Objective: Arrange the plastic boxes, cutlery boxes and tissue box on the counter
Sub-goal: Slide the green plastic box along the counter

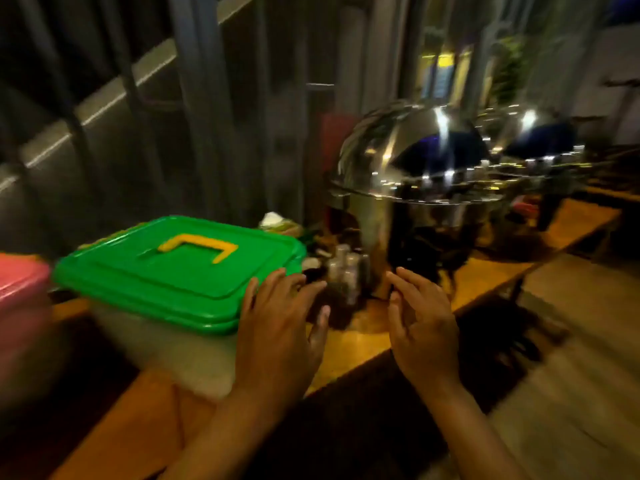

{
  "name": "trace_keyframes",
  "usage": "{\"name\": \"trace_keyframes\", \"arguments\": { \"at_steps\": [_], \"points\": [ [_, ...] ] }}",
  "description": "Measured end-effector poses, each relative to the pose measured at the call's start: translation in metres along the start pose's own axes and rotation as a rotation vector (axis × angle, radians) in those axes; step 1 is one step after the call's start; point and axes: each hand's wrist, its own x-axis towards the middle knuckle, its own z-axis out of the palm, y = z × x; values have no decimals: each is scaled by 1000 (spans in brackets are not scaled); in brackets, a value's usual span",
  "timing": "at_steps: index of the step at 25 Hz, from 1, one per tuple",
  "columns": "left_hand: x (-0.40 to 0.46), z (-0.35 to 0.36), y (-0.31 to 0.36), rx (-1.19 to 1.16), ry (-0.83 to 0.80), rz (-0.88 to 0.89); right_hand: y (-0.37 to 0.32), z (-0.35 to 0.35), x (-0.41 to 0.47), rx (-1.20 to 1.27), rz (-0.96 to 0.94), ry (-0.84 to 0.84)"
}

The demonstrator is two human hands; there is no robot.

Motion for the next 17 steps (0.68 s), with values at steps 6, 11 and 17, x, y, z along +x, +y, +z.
{"name": "trace_keyframes", "arguments": {
  "at_steps": [6, 11, 17],
  "points": [
    [3, -11, -31, 257, 71, -188, -36, 107, 55, 283, -118, -180],
    [3, -14, -36, 414, 90, -327, -41, 155, 97, 601, -129, -578],
    [12, 7, -20, 523, 194, -708, -27, 162, 90, 729, -61, -574]
  ]
}}
